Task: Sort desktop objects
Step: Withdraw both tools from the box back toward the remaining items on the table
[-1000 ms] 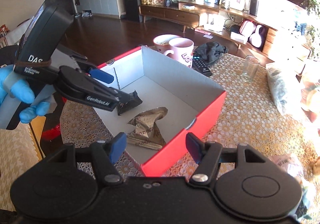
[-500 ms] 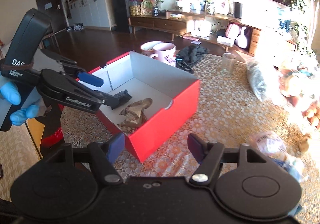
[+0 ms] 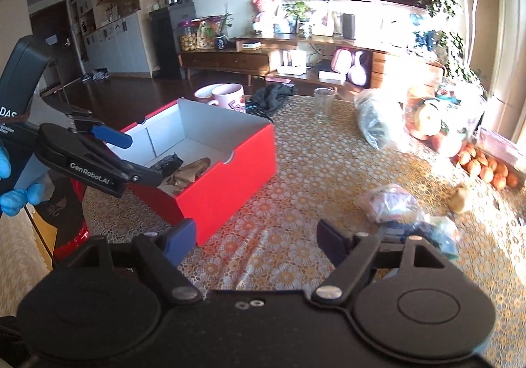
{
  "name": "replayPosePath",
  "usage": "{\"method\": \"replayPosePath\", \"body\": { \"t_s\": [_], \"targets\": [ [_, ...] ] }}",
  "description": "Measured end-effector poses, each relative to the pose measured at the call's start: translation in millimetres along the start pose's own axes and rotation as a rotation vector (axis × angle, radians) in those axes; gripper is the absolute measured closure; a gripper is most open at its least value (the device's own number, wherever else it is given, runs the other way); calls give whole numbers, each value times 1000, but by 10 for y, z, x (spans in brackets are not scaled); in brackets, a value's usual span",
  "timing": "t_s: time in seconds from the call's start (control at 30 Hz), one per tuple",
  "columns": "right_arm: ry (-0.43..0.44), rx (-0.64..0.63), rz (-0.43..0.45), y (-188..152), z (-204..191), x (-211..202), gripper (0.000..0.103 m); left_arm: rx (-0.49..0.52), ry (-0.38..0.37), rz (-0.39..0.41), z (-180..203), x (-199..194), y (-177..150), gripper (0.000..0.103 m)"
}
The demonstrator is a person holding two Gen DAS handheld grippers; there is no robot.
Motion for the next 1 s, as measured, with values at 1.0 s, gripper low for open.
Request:
{"method": "replayPosePath", "body": {
  "t_s": [1.0],
  "targets": [
    [-296,221,81,-1096,874,-692,6,54,-216,98,1454,70,-287,1]
  ]
}}
Point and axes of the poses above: each gripper's, at about its wrist camera, not at the fingertips, and x roughly the way its jaws point, z to its right, y to its top, the point moved 5 cm from there along x, roughly the way its jaws point, and after that the axes turned 6 degrees about -x, right-handed, at the moved point
